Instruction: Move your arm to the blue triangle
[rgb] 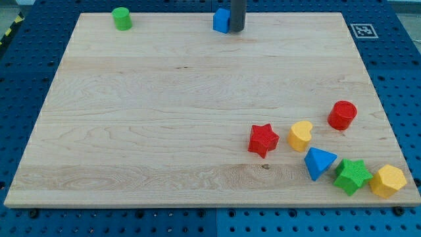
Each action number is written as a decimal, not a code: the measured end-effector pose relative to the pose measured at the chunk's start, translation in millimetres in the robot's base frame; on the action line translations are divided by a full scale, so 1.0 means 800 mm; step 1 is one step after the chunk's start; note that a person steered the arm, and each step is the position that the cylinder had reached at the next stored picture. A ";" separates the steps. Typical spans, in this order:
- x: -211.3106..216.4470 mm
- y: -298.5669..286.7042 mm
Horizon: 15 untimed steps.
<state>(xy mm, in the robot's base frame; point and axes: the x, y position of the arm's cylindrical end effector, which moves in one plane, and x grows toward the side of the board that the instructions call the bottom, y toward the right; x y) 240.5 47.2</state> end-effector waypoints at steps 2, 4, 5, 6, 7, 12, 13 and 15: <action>-0.004 -0.015; 0.084 0.127; 0.120 0.153; 0.121 0.153; 0.121 0.153; 0.335 -0.022; 0.420 -0.029; 0.458 0.044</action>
<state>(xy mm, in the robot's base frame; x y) 607.0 82.4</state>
